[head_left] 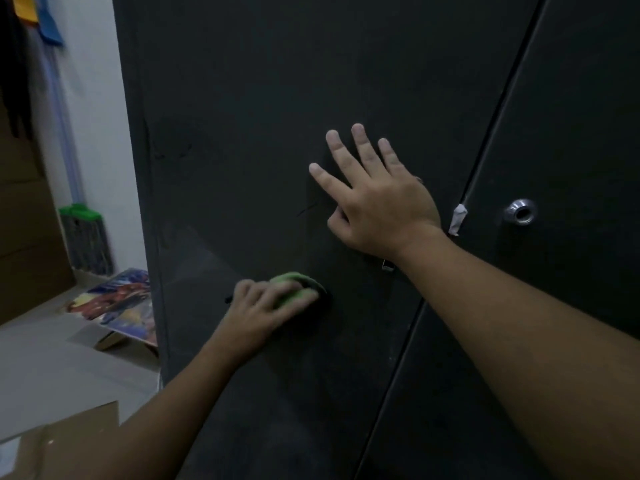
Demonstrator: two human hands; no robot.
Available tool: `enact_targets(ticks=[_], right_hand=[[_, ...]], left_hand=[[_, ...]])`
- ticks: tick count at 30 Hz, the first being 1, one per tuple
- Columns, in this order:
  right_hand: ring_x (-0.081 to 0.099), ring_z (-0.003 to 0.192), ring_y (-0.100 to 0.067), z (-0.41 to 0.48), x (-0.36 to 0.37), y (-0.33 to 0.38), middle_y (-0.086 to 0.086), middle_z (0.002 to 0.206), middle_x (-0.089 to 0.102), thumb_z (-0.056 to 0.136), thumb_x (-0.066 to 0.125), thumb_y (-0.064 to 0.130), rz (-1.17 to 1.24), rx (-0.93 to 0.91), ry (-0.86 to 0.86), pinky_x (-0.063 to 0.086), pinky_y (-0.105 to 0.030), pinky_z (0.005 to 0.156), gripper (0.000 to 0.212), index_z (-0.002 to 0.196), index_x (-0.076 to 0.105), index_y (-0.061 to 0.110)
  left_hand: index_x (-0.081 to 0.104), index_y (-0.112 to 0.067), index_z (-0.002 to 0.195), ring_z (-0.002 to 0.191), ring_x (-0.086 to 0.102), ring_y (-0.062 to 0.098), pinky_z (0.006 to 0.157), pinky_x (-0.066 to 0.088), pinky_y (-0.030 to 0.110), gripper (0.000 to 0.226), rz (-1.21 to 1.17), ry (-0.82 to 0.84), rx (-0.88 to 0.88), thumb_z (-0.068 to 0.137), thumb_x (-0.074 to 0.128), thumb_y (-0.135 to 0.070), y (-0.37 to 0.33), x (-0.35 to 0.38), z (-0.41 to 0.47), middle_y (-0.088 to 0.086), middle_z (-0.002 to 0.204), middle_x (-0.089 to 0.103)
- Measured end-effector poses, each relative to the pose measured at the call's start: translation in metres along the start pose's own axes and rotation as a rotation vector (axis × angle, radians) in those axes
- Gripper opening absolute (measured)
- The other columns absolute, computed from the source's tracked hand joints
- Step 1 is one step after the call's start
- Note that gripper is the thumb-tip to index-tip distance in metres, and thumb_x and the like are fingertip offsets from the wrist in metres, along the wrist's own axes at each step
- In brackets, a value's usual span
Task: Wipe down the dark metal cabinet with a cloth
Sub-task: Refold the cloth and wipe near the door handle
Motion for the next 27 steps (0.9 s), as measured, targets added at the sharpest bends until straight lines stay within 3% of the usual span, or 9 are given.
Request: enact_targets(ticks=[4,7,11,15,21,24,27], right_hand=[[0.017,0.149,-0.045,-0.001,-0.001,0.002,-0.02,0.163,0.019,0.091,0.041,0.04,-0.022,0.0,0.045,0.024,-0.061,0.117,0.064,0.153,0.037,0.022],[0.01,0.15,-0.046,-0.003,0.0,0.004,-0.02,0.165,0.01,0.093,0.04,0.047,-0.034,-0.006,0.066,0.02,-0.063,0.118,0.068,0.156,0.028,0.026],[0.004,0.151,-0.047,-0.004,0.002,0.006,-0.02,0.166,0.002,0.093,0.038,0.055,-0.053,-0.009,0.092,0.016,-0.064,0.118,0.073,0.158,0.019,0.029],[0.002,0.15,-0.047,-0.005,0.001,0.008,-0.021,0.165,0.0,0.09,0.037,0.057,-0.051,0.001,0.104,0.016,-0.065,0.117,0.077,0.159,0.017,0.029],[0.001,0.15,-0.047,-0.005,0.0,0.012,-0.022,0.165,-0.002,0.087,0.039,0.059,-0.054,0.011,0.127,0.015,-0.066,0.117,0.082,0.159,0.015,0.028],[0.001,0.15,-0.048,-0.006,0.0,0.013,-0.023,0.165,-0.002,0.086,0.039,0.06,-0.05,0.013,0.129,0.015,-0.066,0.116,0.083,0.159,0.015,0.026],[0.001,0.15,-0.048,-0.006,0.001,0.014,-0.023,0.165,-0.003,0.087,0.038,0.061,-0.064,0.014,0.138,0.016,-0.066,0.116,0.084,0.159,0.014,0.026]], left_hand=[[0.043,-0.023,0.145,0.109,0.048,0.037,0.091,0.034,0.042,0.056,-0.112,-0.234,-0.547,0.09,0.056,-0.026,0.051,-0.025,0.028,0.016,0.133,0.047],[0.047,-0.015,0.145,0.107,0.048,0.038,0.092,0.029,0.033,0.046,-0.129,-0.377,-0.817,0.099,0.052,-0.022,0.083,-0.04,0.04,0.021,0.128,0.051],[0.036,-0.02,0.152,0.116,0.044,0.04,0.101,0.028,0.034,0.05,-0.154,-0.343,-1.032,0.103,0.045,-0.027,0.102,-0.036,0.016,0.02,0.138,0.043],[0.025,-0.026,0.156,0.123,0.036,0.042,0.107,0.027,0.043,0.053,-0.227,-0.273,-1.373,0.105,0.039,-0.03,0.099,-0.023,-0.021,0.018,0.149,0.032],[0.01,-0.023,0.158,0.13,0.031,0.043,0.111,0.018,0.047,0.058,-0.321,-0.134,-1.558,0.106,0.033,-0.034,0.085,-0.014,-0.044,0.018,0.153,0.021],[0.005,-0.021,0.158,0.132,0.029,0.045,0.111,0.021,0.047,0.06,-0.384,-0.085,-1.646,0.106,0.031,-0.035,0.088,-0.02,-0.038,0.02,0.154,0.016],[0.012,-0.008,0.157,0.127,0.034,0.048,0.107,0.03,0.046,0.062,-0.36,-0.106,-1.607,0.105,0.039,-0.028,0.086,-0.03,-0.023,0.03,0.145,0.026]])
Point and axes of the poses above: each hand's wrist, its own z-axis towards the middle knuckle, its own x-axis out of the palm, y = z × x, the point moved 2 cm from there along z, towards the middle knuckle
